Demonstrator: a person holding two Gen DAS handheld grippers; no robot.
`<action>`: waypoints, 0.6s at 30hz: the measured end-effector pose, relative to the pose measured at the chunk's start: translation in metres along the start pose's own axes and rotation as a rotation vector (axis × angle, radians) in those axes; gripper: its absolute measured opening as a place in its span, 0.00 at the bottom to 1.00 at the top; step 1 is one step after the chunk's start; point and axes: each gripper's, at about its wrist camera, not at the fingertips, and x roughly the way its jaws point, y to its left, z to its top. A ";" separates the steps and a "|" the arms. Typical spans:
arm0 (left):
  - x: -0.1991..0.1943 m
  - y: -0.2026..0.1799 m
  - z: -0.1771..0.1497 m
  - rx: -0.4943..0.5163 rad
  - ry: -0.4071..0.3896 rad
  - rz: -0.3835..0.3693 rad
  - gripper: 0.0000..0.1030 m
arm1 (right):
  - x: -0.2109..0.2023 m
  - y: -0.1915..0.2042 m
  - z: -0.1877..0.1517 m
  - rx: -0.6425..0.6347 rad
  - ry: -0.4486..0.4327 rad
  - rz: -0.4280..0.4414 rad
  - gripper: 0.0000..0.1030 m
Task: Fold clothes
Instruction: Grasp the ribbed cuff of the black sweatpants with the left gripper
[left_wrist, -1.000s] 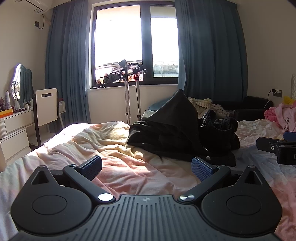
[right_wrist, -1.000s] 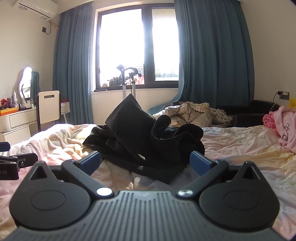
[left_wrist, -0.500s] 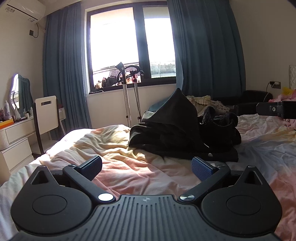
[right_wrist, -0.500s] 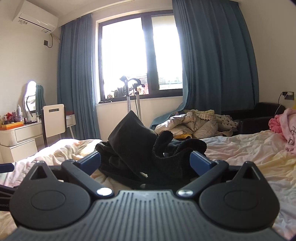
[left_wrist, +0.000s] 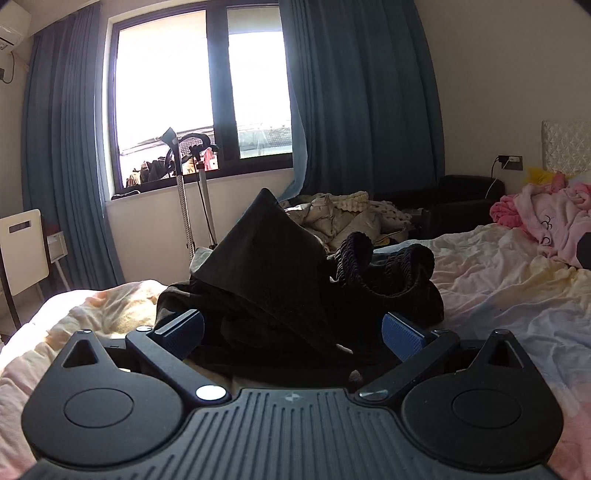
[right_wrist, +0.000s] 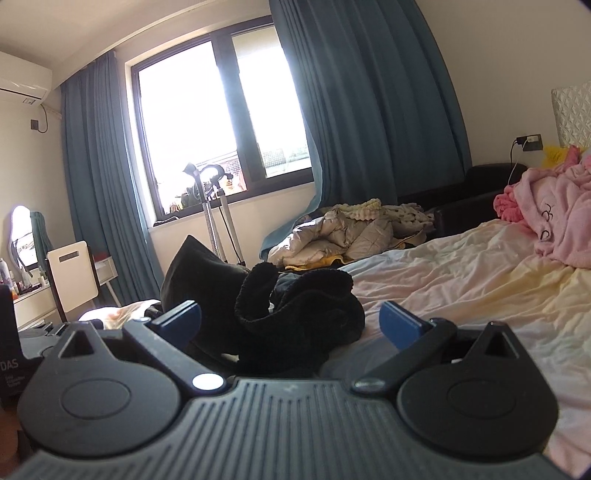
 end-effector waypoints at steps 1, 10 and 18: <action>0.017 -0.007 0.005 -0.027 0.006 -0.014 0.98 | 0.003 -0.004 -0.001 -0.002 0.001 -0.005 1.00; 0.159 -0.055 0.040 -0.060 0.099 0.050 0.70 | 0.030 -0.026 -0.018 0.100 0.053 0.001 1.00; 0.204 -0.079 0.040 0.078 0.135 0.056 0.12 | 0.048 -0.029 -0.036 0.101 0.087 0.023 1.00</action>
